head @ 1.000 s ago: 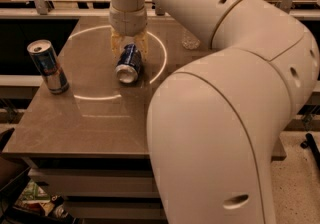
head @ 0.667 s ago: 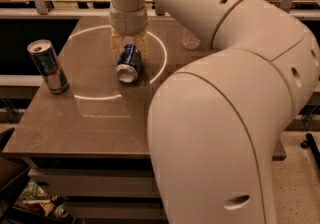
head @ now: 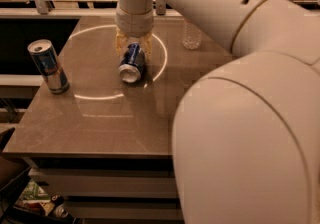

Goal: Place pepsi can upright

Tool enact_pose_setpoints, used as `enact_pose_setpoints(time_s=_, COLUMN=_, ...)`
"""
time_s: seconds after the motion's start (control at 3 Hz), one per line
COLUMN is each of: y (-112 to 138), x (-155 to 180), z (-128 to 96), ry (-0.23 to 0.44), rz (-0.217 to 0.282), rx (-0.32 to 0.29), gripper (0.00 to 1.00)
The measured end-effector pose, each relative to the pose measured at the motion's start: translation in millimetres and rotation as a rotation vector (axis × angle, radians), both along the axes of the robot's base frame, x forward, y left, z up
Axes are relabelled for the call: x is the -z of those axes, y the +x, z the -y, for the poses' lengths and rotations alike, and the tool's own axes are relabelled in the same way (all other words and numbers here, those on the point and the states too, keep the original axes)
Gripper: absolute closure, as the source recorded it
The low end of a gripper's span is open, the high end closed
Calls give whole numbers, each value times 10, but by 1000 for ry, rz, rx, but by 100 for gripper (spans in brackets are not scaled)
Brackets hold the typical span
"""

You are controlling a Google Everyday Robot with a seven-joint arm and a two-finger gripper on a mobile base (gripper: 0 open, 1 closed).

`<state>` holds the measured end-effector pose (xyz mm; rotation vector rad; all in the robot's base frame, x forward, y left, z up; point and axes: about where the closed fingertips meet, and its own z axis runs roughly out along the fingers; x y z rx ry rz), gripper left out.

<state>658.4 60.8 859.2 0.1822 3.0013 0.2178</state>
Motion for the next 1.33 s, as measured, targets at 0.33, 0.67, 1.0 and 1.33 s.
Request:
enact_pose_setpoints(time_s=0.33, y=-56, x=-122, z=292, ry=82, rz=101, rx=59, gripper=100)
enact_pose_setpoints(time_s=0.67, y=-74, x=-287, z=523, ry=142, rz=198, rx=107, gripper=100)
enact_pose_setpoints(time_s=1.0, y=-96, x=-474, z=745, ry=197, rz=330, rx=160, gripper=100)
enact_pose_setpoints(time_s=1.33, y=-75, x=-641, z=935, ry=254, rz=466, rx=194, gripper=100)
